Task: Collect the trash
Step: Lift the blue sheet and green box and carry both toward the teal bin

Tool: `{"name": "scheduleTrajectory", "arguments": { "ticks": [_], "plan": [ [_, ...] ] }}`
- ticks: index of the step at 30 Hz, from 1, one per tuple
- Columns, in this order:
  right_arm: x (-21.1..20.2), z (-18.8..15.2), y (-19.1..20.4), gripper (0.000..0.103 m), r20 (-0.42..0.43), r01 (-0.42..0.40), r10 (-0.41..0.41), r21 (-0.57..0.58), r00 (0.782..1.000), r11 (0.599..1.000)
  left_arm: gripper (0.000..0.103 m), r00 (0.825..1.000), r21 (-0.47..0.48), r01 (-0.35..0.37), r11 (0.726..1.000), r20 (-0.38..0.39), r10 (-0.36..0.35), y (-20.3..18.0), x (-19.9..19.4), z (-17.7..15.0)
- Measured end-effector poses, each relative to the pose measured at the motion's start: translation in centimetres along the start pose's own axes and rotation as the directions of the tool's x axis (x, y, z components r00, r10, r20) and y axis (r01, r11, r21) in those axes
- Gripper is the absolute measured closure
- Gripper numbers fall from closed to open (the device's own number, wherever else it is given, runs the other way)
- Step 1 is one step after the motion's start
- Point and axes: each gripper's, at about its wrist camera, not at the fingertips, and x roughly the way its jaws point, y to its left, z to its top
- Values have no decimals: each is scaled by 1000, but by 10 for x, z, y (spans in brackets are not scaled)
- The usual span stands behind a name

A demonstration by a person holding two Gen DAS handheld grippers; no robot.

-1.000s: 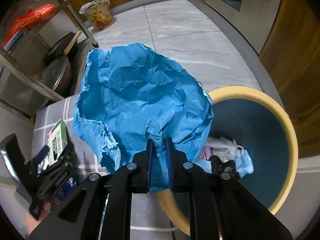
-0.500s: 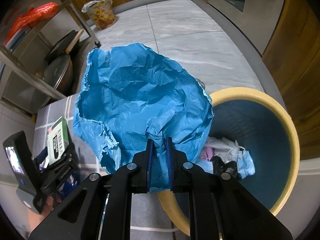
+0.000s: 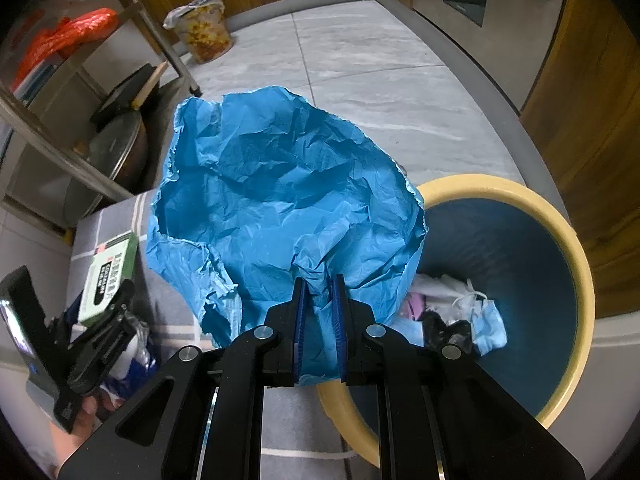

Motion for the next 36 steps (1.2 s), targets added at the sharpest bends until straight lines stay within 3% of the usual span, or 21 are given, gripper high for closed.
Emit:
{"name": "scheduleTrajectory", "arguments": {
  "ticks": [9,26,34,35,36],
  "plan": [
    [-17,-3,-22,89,33,17,-19,45,999,999,25,994,53,49,997,96,-54,-20,-30,2],
    [-44,-14,-97,89,63,71,-85,191,994,979,29,975,146,127,981,163,-151,-66,-59,0],
    [-48,-25,-129,89,31,130,-142,246,989,960,34,947,196,229,953,181,-265,-97,-86,-3],
    [-47,-27,-133,89,22,138,-148,253,989,958,36,943,207,240,948,182,-279,-101,-88,-3],
    [-46,-28,-138,89,14,146,-155,259,988,955,67,936,232,259,938,179,-303,-108,-92,-5]
  ]
}}
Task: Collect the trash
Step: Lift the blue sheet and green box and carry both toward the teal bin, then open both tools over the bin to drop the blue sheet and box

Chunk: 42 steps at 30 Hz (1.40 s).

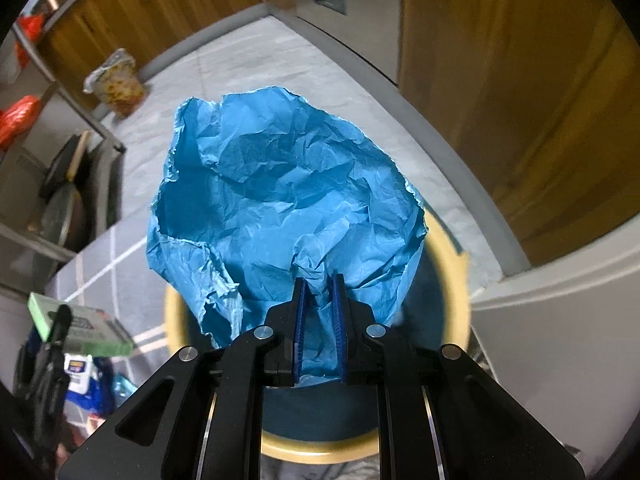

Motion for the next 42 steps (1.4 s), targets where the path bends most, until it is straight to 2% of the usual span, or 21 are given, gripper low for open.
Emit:
{"name": "scheduleTrajectory", "arguments": {
  "ticks": [1,4,6,9,15,19,22,26,29,33,42],
  "plan": [
    [1,-1,-2,89,-4,6,-6,3,1000,1000,78,1000,15,22,1000,-13,-22,-5,0,1],
    [4,-1,-10,89,-17,22,-22,13,1000,1000,80,996,56,84,995,-23,-83,-22,-1,0],
    [5,-1,-14,89,-22,29,-28,17,999,999,80,996,82,86,993,-20,-85,-29,-1,-1],
    [4,-2,-16,89,-22,25,-24,22,999,999,80,995,63,99,993,-18,-98,-27,0,0],
    [5,-1,-13,89,-27,17,-16,13,1000,1000,84,986,48,164,985,22,-165,-24,-8,3],
    [8,0,-17,89,-44,26,-26,12,999,1000,84,977,88,198,976,68,-204,-38,-20,6],
    [10,2,-18,89,-62,35,-34,15,998,999,85,960,105,239,965,121,-251,-47,-32,10],
    [12,2,-24,89,-74,43,-41,30,996,999,85,926,106,328,939,159,-342,-55,-42,18],
    [14,1,-26,89,-83,44,-41,35,996,998,85,906,119,379,918,155,-395,-65,-43,19],
    [16,0,-27,89,-106,50,-48,23,993,998,85,893,119,421,899,119,-434,-73,-32,17],
    [25,0,-22,88,-151,64,-71,-48,986,997,84,910,143,409,901,8,-414,-88,0,0]
  ]
}}
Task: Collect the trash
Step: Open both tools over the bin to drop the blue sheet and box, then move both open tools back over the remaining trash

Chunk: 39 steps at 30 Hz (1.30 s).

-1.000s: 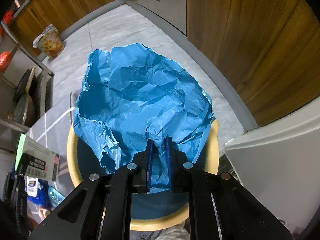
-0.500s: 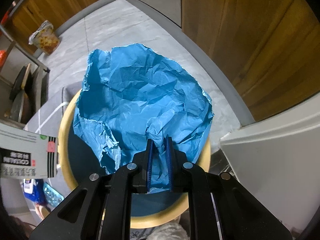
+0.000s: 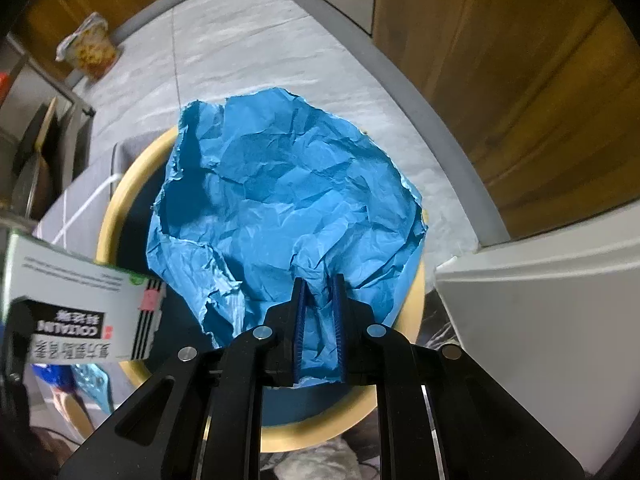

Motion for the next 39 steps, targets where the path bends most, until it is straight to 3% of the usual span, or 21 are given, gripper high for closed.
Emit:
{"name": "scheduleTrajectory", "arguments": {
  "ticks": [8,14,19,21,28,39],
  "plan": [
    [3,1,0,86,4,0,0,-8,1000,1000,81,999,-11,-19,1000,-27,19,3,5,-8],
    [0,-2,3,82,14,-18,18,-14,1000,1000,56,999,-12,-44,999,-18,44,3,0,-8],
    [-12,-5,9,63,49,-38,39,-25,998,999,43,997,0,-79,997,-14,79,6,-13,-11],
    [-20,-7,10,53,69,-56,57,-24,996,998,30,995,-6,-104,995,-6,104,9,-22,-12],
    [-51,-20,18,28,150,-119,119,-12,981,993,16,982,-30,-189,982,2,189,23,-63,-17],
    [-105,-52,56,19,294,-160,179,-87,939,983,6,944,30,-328,944,31,327,31,-144,-26]
  ]
}}
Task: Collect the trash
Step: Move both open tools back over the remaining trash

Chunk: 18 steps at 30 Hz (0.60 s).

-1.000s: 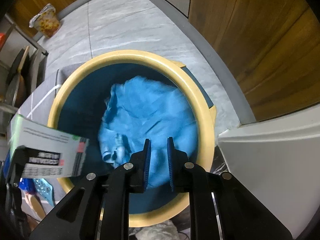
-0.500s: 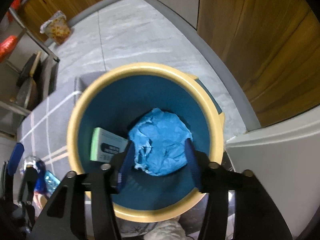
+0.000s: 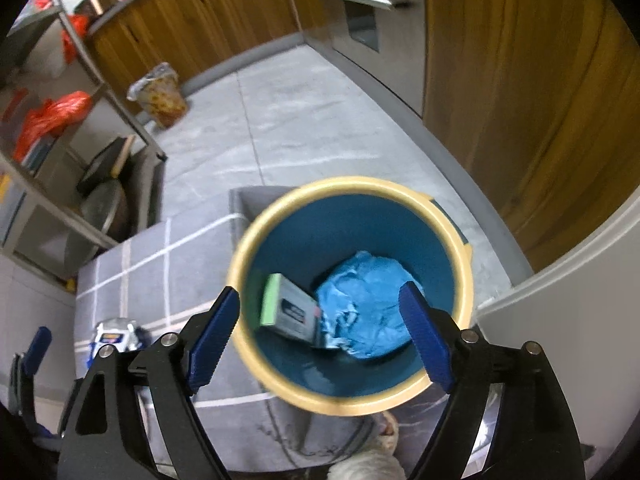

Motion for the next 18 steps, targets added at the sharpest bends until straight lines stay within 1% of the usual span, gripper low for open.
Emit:
{"name": "scheduleTrajectory", "arguments": {
  "ticks": [3,5,9,11,14,16,18],
  "plan": [
    [-10,-7,21,17,26,-9,10,-37,1000,999,6,999,-31,-32,999,-11,31,23,-19,-2],
    [-15,-11,30,16,39,-18,20,-46,999,999,6,999,-32,-49,998,-17,48,35,-29,-2],
    [-27,-21,54,12,87,-51,58,-86,994,995,6,992,38,-128,991,1,128,64,-53,4],
    [-30,-23,65,12,100,-68,79,-109,992,992,6,987,33,-160,987,4,160,81,-61,4],
    [-28,-28,86,12,95,-85,101,-151,990,985,6,983,-49,-185,982,-13,185,112,-65,-1],
    [-24,-32,97,12,79,-92,107,-177,991,980,6,981,-151,-192,970,-41,188,136,-63,-12],
    [-17,-35,109,12,53,-102,114,-197,992,975,6,979,-220,-201,954,-77,188,154,-56,-23]
  ]
}}
